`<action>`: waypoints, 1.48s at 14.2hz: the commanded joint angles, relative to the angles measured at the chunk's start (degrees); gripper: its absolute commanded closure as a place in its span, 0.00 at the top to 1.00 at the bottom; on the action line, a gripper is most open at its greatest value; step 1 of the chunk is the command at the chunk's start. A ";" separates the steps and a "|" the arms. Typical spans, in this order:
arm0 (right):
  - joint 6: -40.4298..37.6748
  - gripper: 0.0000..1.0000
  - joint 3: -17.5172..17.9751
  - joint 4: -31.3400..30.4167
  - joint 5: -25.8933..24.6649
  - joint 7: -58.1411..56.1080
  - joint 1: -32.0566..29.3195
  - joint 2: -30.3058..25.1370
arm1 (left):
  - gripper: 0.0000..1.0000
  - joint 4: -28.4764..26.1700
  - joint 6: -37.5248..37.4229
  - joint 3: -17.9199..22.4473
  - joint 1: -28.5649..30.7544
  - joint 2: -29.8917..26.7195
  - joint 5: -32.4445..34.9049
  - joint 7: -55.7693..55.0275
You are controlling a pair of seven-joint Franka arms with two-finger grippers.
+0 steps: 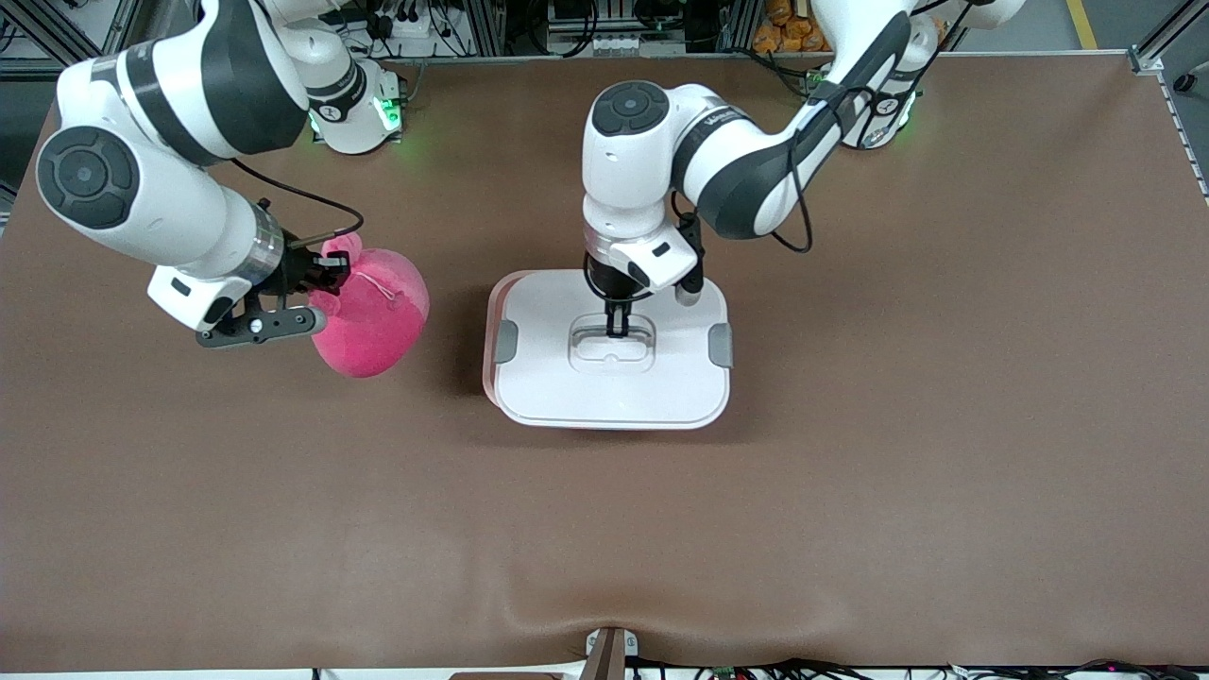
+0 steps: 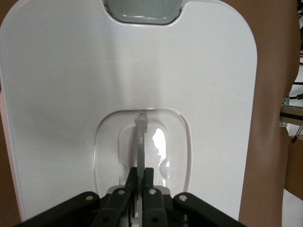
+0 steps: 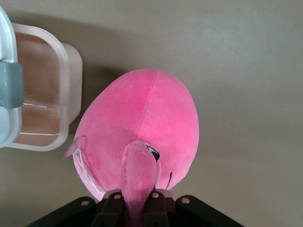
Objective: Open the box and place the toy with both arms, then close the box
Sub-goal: 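Move the lid aside with the left gripper while the right carries the plush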
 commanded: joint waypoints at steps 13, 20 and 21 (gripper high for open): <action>-0.47 0.00 -0.08 21.13 2.59 1.30 12.61 16.14 | 0.00 -1.18 -19.62 -0.66 23.36 -10.69 -18.99 54.30; 0.85 0.00 -0.17 25.27 3.75 8.60 16.92 20.80 | 0.00 -1.18 -26.32 -0.49 31.46 -11.66 -21.19 76.47; 1.11 0.00 -0.17 25.27 3.75 8.60 16.83 21.07 | 0.00 -1.27 -26.58 -0.49 32.33 -11.57 -21.19 78.31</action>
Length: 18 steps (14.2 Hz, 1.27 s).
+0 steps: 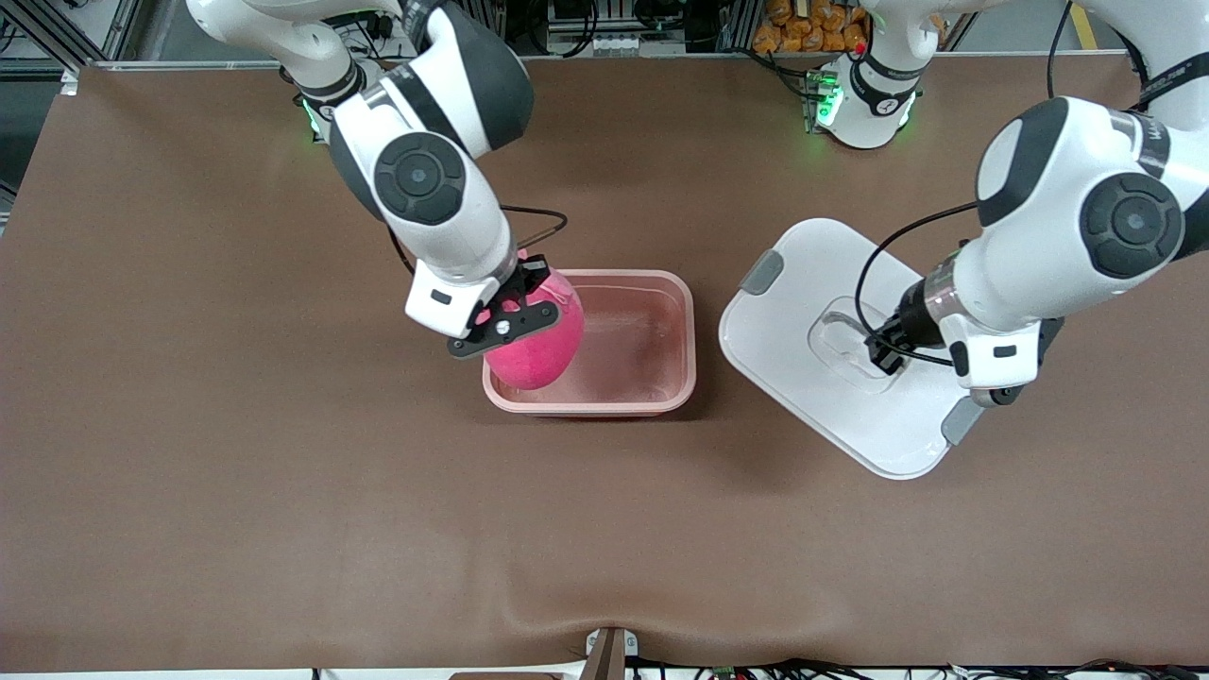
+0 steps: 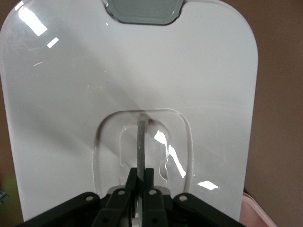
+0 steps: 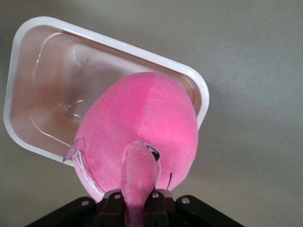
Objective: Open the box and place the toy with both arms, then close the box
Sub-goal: 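Move the lid aside with the left gripper while the right carries the plush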
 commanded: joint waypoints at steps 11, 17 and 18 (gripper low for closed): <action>0.12 0.00 -0.60 2.16 0.98 1.19 1.15 5.24 | 0.00 -1.27 -4.54 -0.40 9.51 -1.46 -0.92 23.48; 0.65 0.00 -0.69 1.46 0.19 1.19 1.24 7.88 | 0.00 -1.19 -5.69 -0.13 10.30 -1.46 -0.65 28.76; 0.65 0.00 -0.78 1.37 -0.34 1.19 1.67 8.40 | 0.00 -1.19 -5.69 -0.13 10.82 -1.37 -0.57 30.07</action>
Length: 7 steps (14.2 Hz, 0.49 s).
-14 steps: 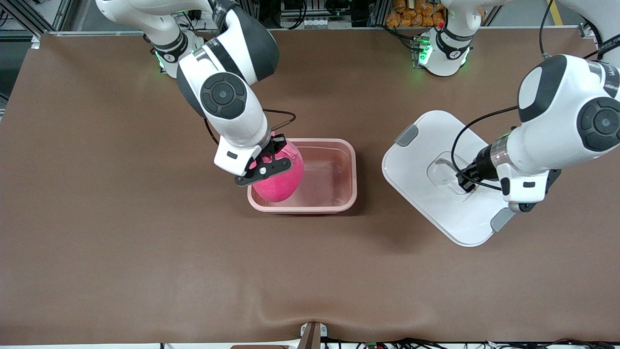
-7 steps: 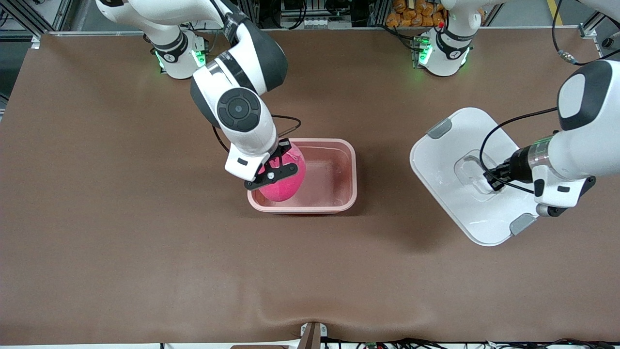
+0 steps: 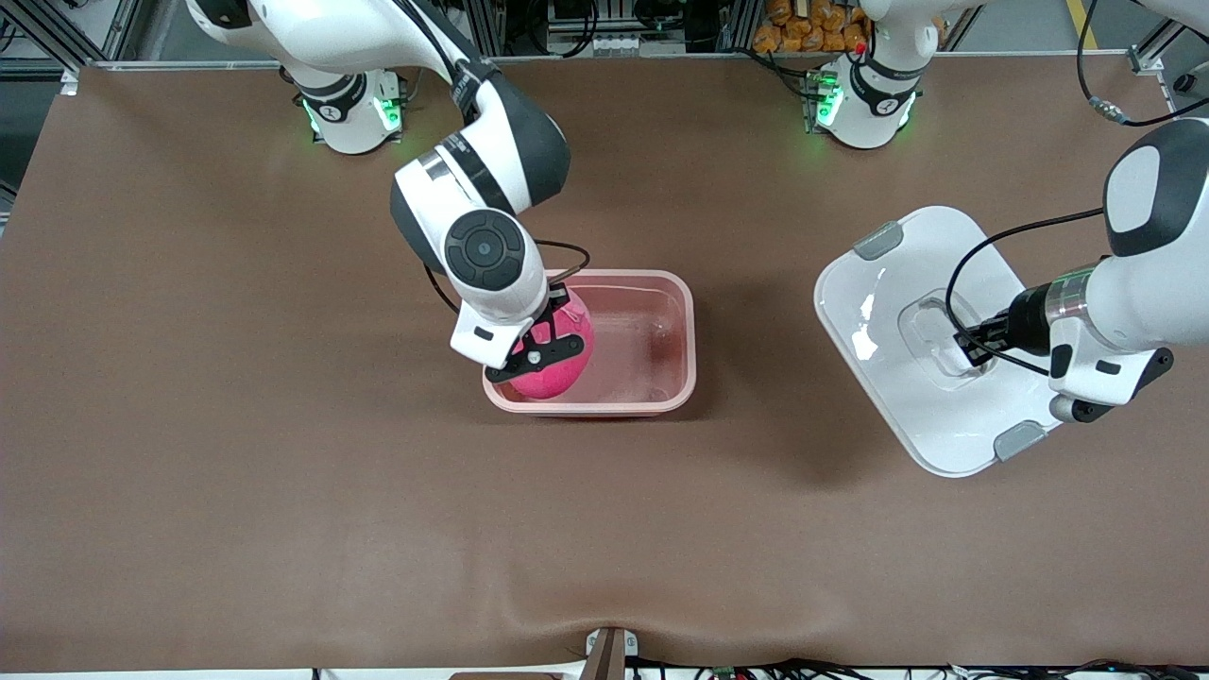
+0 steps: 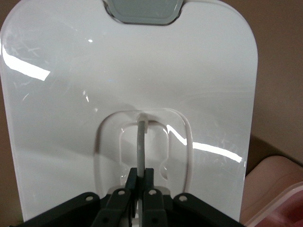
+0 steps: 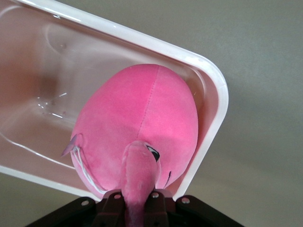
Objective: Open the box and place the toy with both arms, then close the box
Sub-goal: 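Move the lid aside with the left gripper while the right carries the plush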
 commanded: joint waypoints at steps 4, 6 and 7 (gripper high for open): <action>3.09 0.00 -0.41 0.37 -2.30 0.99 1.36 3.96 | 0.00 -0.69 -1.25 -0.18 2.13 -1.55 -0.55 5.04; 6.78 0.00 -0.41 -1.38 -2.04 1.07 2.84 4.32 | 0.00 -0.51 -1.25 -0.10 2.13 -1.55 -0.46 5.48; 8.36 0.00 -0.41 -2.08 -2.21 1.68 3.46 4.58 | 0.00 -0.51 -1.33 -0.10 2.22 -1.64 -0.46 5.83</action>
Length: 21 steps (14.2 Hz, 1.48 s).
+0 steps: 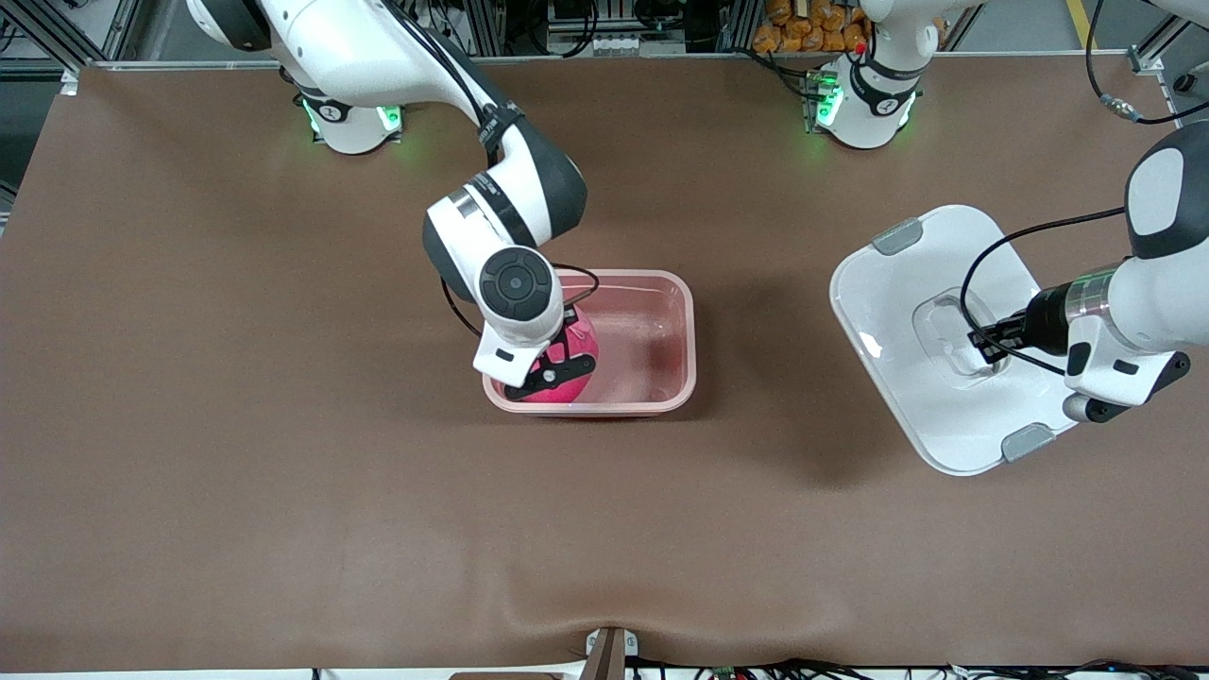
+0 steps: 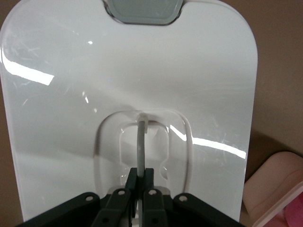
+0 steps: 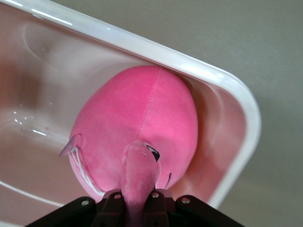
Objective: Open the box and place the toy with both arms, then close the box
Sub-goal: 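Lower the pink plush into the box and open the right gripper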
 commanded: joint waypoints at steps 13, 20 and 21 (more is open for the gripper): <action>23.67 0.01 -0.36 -2.24 -0.28 13.54 9.05 7.88 | 0.00 -0.45 -2.21 -0.13 2.25 -3.39 -0.55 3.80; 24.99 1.00 -0.62 -1.71 -0.81 12.75 8.61 5.86 | 0.00 -0.36 -2.21 -0.13 2.25 -3.83 -0.55 3.72; 24.82 1.00 -0.62 -1.63 -0.81 12.75 8.61 5.25 | 0.00 -0.36 -2.21 -0.13 2.16 -3.74 -0.55 3.72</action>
